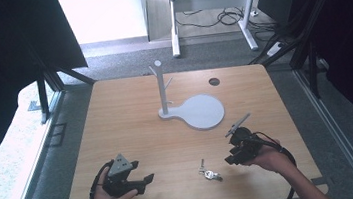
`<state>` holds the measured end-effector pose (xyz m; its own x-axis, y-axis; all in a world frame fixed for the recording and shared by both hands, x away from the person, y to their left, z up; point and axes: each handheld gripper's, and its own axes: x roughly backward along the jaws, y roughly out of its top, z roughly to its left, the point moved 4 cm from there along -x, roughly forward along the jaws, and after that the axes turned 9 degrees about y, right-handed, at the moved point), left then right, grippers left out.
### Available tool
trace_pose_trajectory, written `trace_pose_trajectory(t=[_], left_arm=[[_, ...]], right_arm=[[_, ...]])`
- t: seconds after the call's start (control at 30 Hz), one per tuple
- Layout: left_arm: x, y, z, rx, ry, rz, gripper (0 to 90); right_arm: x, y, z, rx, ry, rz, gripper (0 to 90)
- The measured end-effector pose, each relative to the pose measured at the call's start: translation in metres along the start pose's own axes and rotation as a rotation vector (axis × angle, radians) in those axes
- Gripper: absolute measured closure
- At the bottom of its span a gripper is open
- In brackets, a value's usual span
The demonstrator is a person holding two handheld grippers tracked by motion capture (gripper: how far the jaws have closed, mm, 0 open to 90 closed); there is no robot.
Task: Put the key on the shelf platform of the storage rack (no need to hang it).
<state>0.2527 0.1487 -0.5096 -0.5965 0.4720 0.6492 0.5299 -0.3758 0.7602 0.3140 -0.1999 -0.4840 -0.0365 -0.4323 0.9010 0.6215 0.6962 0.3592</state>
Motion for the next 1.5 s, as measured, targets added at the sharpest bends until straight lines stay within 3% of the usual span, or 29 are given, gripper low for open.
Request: trace_pose_trajectory(t=[0.33, 0.77, 1.5], left_arm=[[0.002, 0.0, 0.001, 0.003, 0.002, -0.005, 27.3], [0.0, -0.001, 0.002, 0.001, 0.015, 0.003, 27.3], [0.002, -0.001, 0.005, 0.005, 0.017, 0.001, 27.2]], right_arm=[[-0.016, 0.013, 0.014, 0.019, 0.043, 0.023, 61.2], [-0.035, 0.02, 0.02, 0.029, 0.074, 0.056, 63.9], [-0.058, 0.031, 0.037, 0.084, 0.064, 0.119, 70.9]])
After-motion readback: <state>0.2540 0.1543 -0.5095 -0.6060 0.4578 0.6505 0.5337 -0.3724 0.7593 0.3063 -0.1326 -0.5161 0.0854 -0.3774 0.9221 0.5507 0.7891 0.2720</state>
